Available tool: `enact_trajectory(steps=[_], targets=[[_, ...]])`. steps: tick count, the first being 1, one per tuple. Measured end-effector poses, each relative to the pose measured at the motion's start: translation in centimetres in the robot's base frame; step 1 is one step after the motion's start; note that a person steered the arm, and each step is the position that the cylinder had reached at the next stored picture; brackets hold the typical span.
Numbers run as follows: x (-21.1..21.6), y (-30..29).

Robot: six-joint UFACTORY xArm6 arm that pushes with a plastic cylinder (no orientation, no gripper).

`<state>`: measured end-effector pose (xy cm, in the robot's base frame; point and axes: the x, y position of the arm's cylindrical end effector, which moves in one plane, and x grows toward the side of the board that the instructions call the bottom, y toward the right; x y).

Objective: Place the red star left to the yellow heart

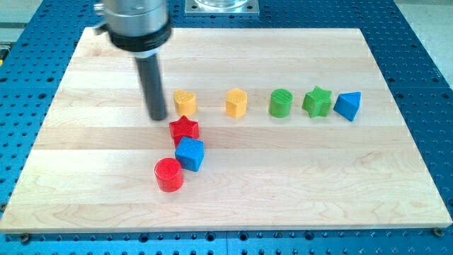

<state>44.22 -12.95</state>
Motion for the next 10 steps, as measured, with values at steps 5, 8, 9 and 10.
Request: enact_trajectory(steps=[5,8,9,10], targets=[[4.0,-1.5],[1.0,-2.0],[1.4,-7.5],[-7.5,-3.6]])
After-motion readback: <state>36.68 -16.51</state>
